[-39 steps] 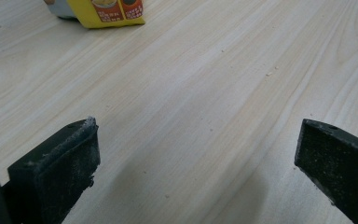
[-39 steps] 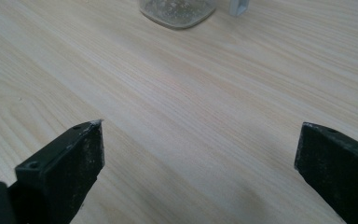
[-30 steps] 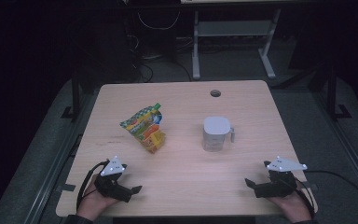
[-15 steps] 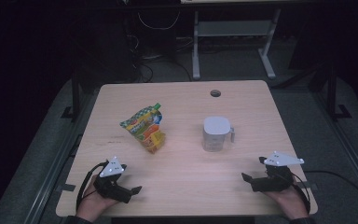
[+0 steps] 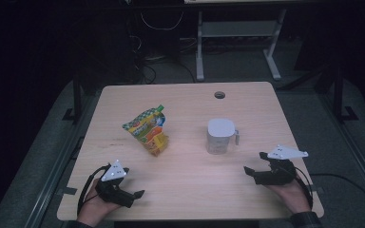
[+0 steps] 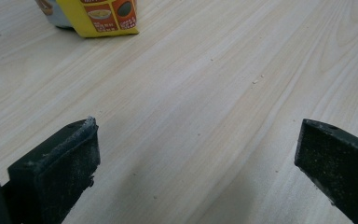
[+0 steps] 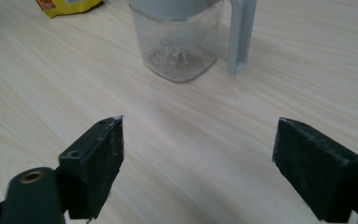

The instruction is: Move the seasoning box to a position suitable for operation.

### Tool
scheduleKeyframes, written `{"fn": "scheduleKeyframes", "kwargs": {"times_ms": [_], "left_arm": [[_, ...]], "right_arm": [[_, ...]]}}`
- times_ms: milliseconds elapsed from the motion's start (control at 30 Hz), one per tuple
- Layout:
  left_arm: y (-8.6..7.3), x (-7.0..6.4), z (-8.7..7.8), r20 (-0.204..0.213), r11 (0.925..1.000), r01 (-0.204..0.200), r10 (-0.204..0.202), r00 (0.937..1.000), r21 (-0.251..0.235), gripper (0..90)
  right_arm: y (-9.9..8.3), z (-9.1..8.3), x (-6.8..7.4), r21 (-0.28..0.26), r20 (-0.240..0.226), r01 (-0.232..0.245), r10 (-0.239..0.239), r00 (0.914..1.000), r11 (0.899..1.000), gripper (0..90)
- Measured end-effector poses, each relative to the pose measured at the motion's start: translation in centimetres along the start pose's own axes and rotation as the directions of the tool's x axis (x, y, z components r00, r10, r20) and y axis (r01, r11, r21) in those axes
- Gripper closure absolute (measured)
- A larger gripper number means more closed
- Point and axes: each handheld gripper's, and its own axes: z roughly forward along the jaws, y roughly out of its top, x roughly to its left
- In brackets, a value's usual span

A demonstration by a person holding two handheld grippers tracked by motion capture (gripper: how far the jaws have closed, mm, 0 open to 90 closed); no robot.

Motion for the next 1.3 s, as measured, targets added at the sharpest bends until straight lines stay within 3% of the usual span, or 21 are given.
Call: {"fn": "scheduleKeyframes", "kwargs": {"times_ms": [433, 800, 933, 1300], "left_arm": [[0.0, -0.2, 0.0, 0.002, 1.0, 0.003, -0.003, 1.0, -0.006, 0.0], [0.1, -0.1, 0.2, 0.012, 1.0, 0.008, -0.008, 0.9999, -0.005, 0.0], [0.1, 0.0, 0.2, 0.014, 0.9999, 0.009, -0.009, 0.9999, -0.009, 0.0], [0.0, -0.2, 0.3, 0.022, 1.0, -0.002, 0.002, 0.9997, -0.004, 0.0]], "right_arm": [[2.7, 1.4, -0.8, -0.024, -0.021, 0.037, -0.037, 0.9991, 0.999, 29.3], [4.1, 2.0, -2.5, -0.062, -0.082, 0.017, -0.022, 0.9964, 0.998, 40.9], [4.7, 2.8, -3.2, -0.039, -0.08, 0.039, -0.042, 0.9959, 0.998, 42.9], [5.9, 3.9, -4.4, -0.049, -0.114, 0.058, -0.063, 0.9915, 0.997, 49.8]]}}
